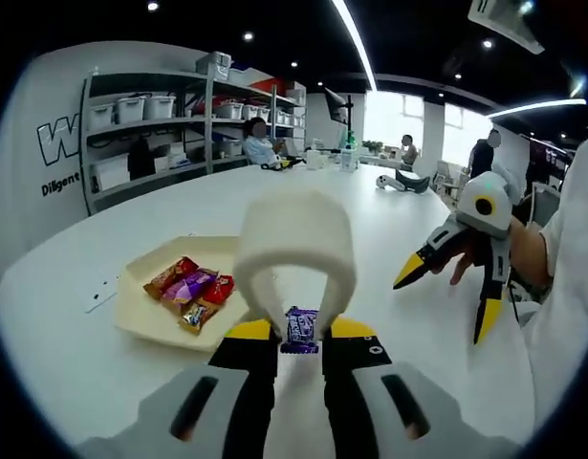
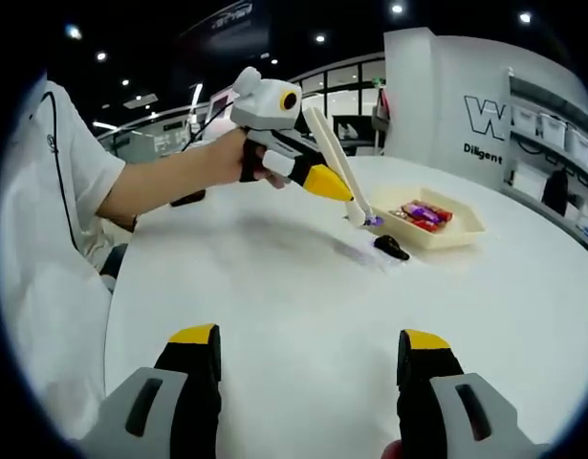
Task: Place the target food into the container with the food tongs after gripping and lifting it, then release it inside without dropping or visibly crushing the food.
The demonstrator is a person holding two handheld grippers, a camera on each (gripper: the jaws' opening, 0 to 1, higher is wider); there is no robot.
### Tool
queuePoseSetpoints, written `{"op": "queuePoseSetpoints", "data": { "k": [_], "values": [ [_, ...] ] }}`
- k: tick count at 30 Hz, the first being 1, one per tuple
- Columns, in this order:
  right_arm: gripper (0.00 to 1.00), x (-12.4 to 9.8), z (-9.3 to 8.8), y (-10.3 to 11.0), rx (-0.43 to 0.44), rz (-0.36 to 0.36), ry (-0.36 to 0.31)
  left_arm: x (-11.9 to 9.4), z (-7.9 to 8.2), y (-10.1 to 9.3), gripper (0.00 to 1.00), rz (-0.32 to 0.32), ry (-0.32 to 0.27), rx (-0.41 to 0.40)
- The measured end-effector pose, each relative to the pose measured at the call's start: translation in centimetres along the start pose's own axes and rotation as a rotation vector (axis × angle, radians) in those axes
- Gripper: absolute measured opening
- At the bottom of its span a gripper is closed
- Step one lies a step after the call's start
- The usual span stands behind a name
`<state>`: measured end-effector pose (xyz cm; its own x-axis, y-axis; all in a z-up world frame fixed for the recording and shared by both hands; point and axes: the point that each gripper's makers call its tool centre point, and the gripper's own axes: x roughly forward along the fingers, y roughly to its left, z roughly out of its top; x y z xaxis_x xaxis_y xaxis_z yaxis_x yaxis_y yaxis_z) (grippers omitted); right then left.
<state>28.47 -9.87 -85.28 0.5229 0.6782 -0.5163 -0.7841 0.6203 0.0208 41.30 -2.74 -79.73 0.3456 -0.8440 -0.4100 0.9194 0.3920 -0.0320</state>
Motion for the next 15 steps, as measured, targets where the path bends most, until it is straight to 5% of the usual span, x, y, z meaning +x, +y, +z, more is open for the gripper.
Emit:
{"op": "queuePoseSetpoints", "data": {
  "k": [15],
  "values": [
    [0.73, -0.1, 0.1, 0.0, -0.001, -0.005, -0.003, 0.0, 2.7, 1.8, 0.16, -0.008, -0.017, 0.045]
  ]
}}
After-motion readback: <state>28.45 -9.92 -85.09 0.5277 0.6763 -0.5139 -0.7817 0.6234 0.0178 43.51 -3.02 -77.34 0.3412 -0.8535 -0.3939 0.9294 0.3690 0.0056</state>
